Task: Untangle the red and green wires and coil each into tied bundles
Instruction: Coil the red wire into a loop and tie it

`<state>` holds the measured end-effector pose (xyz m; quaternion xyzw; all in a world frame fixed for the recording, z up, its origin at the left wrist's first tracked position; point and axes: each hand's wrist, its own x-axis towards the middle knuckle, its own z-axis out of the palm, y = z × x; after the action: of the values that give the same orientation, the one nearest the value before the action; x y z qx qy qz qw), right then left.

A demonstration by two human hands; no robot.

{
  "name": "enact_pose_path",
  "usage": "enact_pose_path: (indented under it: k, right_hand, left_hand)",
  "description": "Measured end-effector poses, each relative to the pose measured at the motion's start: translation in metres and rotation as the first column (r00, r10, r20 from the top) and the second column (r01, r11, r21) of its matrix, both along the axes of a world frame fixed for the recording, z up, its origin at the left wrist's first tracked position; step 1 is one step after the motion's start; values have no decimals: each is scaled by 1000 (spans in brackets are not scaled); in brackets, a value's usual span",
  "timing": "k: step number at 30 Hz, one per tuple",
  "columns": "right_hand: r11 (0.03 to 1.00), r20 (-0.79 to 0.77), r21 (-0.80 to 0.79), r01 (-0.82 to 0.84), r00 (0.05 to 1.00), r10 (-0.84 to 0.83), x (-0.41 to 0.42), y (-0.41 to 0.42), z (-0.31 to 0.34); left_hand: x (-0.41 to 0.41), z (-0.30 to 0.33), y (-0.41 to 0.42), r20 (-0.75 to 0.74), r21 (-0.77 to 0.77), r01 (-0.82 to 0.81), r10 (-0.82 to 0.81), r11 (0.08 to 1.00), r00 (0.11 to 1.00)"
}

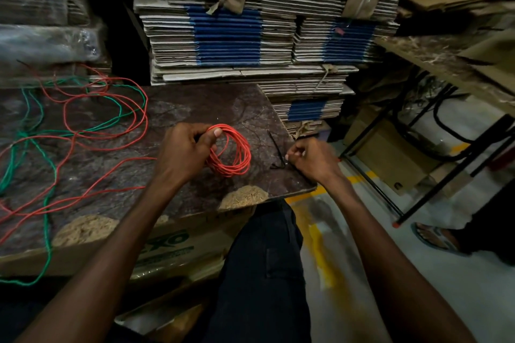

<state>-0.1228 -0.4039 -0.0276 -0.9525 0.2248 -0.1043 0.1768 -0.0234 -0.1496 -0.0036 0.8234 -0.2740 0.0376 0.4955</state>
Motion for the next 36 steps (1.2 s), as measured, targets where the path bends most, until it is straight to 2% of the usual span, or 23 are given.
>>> enact_pose_path:
  k: [4,8,13,20,26,28,32,34,36]
  right_hand:
    - [1000,-24,18,-10,1000,10,0,-4,5]
    - [997,-34,-76,-35,999,33,1,-4,20]
    - [994,81,-89,-61,994,69,8,3,31]
    - [991,294,65,-120,951,96,15,11,25]
    - [971,473,189,-145,880,40,28,22,34]
    - [936,505,308,-170,863,-9,36,26,38]
    - [761,594,578,-295,791,-145,49,41,50]
    - [679,614,648,-345,764,-198,55,48,56]
    - [637,622,676,-372,751,-222,62,52,58]
  left_hand:
    - [3,0,3,18,12,-9,9,1000,1000]
    - [7,-2,3,-1,-13,-16,16,1000,1000]
    - [6,1,3,8,-33,-24,24,999,1000]
    - [11,0,18,-18,-59,-25,24,998,1000]
    - [11,11,32,31,-116,17,-13,993,999]
    - [13,14,37,19,-136,23,-21,990,1000]
    - [20,18,52,-3,-178,24,-25,984,1000]
    - [22,21,59,-8,-189,34,-37,981,999]
    - [24,25,64,-7,-199,55,-57,979,998]
